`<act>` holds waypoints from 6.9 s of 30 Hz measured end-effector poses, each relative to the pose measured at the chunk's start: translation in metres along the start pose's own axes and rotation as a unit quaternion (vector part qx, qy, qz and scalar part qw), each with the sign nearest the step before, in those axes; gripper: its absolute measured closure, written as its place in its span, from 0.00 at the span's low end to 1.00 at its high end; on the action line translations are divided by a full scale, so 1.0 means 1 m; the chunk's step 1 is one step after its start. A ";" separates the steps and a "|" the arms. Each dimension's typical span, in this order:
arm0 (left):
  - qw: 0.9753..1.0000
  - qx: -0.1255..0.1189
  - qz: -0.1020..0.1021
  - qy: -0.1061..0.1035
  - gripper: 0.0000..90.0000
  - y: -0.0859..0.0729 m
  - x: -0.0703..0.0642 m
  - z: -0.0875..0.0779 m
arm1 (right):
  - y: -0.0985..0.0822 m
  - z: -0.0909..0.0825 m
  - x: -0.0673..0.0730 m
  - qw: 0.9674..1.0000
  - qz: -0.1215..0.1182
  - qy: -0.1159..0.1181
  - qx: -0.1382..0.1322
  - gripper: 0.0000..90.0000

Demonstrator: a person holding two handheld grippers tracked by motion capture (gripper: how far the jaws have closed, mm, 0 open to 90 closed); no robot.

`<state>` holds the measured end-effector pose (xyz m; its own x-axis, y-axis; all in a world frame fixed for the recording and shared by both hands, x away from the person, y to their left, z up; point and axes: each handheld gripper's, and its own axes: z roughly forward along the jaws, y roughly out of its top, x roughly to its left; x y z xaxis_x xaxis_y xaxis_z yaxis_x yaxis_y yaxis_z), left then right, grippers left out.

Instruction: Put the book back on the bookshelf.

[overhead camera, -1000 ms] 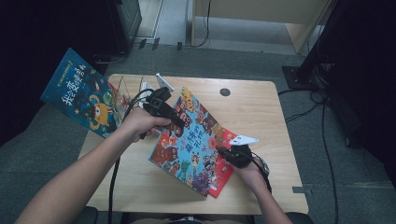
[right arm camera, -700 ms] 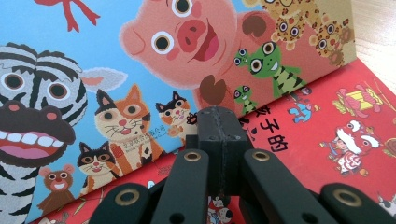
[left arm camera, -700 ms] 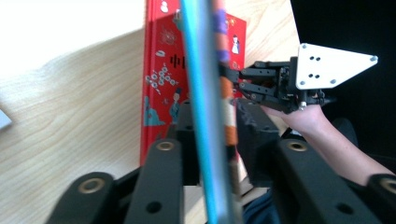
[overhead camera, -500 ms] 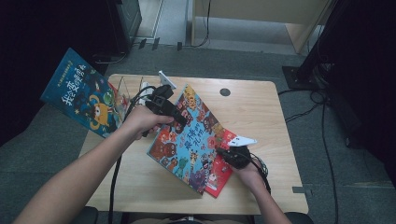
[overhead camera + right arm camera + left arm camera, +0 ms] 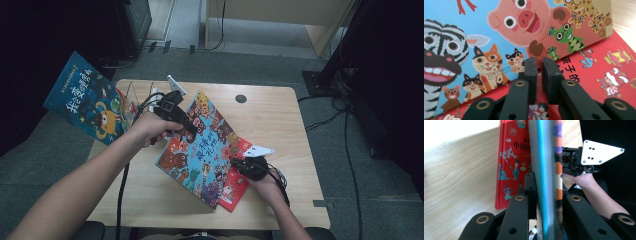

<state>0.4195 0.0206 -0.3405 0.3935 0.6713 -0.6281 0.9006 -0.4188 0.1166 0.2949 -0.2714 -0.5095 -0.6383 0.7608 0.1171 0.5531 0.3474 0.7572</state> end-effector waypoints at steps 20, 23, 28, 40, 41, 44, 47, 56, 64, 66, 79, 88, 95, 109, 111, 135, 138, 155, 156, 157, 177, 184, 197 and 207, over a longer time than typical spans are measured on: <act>1.000 0.004 0.010 0.002 0.89 -0.001 -0.008 -0.026 | 0.004 0.004 0.002 0.999 -0.037 0.003 0.002 0.69; 1.000 -0.013 0.005 -0.001 0.90 -0.001 -0.009 -0.035 | 0.004 0.005 0.002 0.999 -0.040 0.002 0.003 0.69; 1.000 -0.019 0.005 0.001 0.89 -0.001 -0.013 -0.056 | 0.005 0.007 0.002 0.999 -0.046 0.005 0.001 0.64; 0.999 -0.051 -0.015 0.007 0.89 -0.009 -0.011 -0.118 | 0.007 0.013 0.004 0.998 -0.061 0.010 -0.005 0.58; 0.998 -0.061 -0.018 0.010 0.89 -0.010 -0.010 -0.124 | 0.008 0.014 0.003 0.998 -0.061 0.012 -0.005 0.58; 0.997 -0.066 -0.023 0.015 0.89 -0.013 -0.008 -0.137 | 0.009 0.015 0.003 0.998 -0.064 0.014 -0.004 0.57; 0.997 -0.073 -0.028 0.015 0.90 -0.017 -0.005 -0.153 | 0.009 0.016 0.002 0.998 -0.064 0.018 -0.009 0.57; 0.993 -0.108 -0.046 0.026 0.90 -0.037 0.002 -0.207 | 0.013 0.020 0.000 0.998 -0.062 0.026 -0.006 0.57; 0.988 -0.131 -0.070 0.051 0.90 -0.054 0.018 -0.243 | 0.015 0.021 0.000 0.998 -0.063 0.028 -0.004 0.57; 0.986 -0.138 -0.080 0.051 0.90 -0.059 0.026 -0.249 | 0.015 0.022 0.000 0.997 -0.067 0.029 -0.005 0.57; 0.974 -0.175 -0.128 0.063 0.89 -0.084 0.072 -0.281 | 0.015 0.024 0.000 0.997 -0.069 0.028 -0.010 0.57; 0.967 -0.189 -0.159 0.067 0.90 -0.093 0.099 -0.295 | 0.015 0.024 0.000 0.997 -0.068 0.028 -0.012 0.57; 0.961 -0.193 -0.181 0.076 0.89 -0.100 0.116 -0.303 | 0.014 0.024 0.000 0.997 -0.070 0.029 -0.014 0.57; 0.952 -0.193 -0.206 0.118 0.89 -0.101 0.125 -0.314 | 0.014 0.024 0.000 0.997 -0.071 0.029 -0.016 0.57; 0.952 -0.189 -0.206 0.122 0.89 -0.099 0.125 -0.312 | 0.014 0.024 0.000 0.997 -0.071 0.028 -0.015 0.57; 0.956 -0.139 -0.207 0.152 0.88 -0.063 0.142 -0.251 | 0.015 0.024 0.000 0.997 -0.071 0.029 -0.013 0.57; 0.957 -0.133 -0.206 0.154 0.87 -0.061 0.144 -0.245 | 0.015 0.024 0.000 0.997 -0.070 0.029 -0.013 0.57; 0.958 -0.132 -0.196 0.161 0.87 -0.057 0.149 -0.236 | 0.015 0.024 -0.001 0.997 -0.071 0.030 -0.012 0.57; 0.958 -0.131 -0.196 0.162 0.87 -0.057 0.149 -0.236 | 0.015 0.024 -0.001 0.997 -0.071 0.030 -0.012 0.57; 0.958 -0.131 -0.196 0.162 0.87 -0.057 0.149 -0.236 | 0.015 0.024 -0.001 0.997 -0.071 0.030 -0.012 0.57; 0.958 -0.117 -0.193 0.177 0.86 -0.052 0.147 -0.226 | 0.015 0.024 0.000 0.997 -0.071 0.030 -0.013 0.57; 0.959 -0.129 -0.189 0.166 0.83 -0.049 0.144 -0.226 | 0.015 0.024 0.000 0.997 -0.073 0.030 -0.013 0.57; 0.959 -0.133 -0.180 0.172 0.76 -0.052 0.135 -0.241 | 0.015 0.024 0.000 0.997 -0.073 0.030 -0.013 0.57; 0.958 -0.135 -0.181 0.179 0.70 -0.055 0.132 -0.248 | 0.015 0.024 0.000 0.997 -0.073 0.030 -0.014 0.57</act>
<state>0.4679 0.2833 -0.2387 0.0416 0.9292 -0.3672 0.9860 0.0212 0.1652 0.3163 -0.2531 -0.5139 -0.7425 0.6686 0.0421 0.4376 0.4365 0.7861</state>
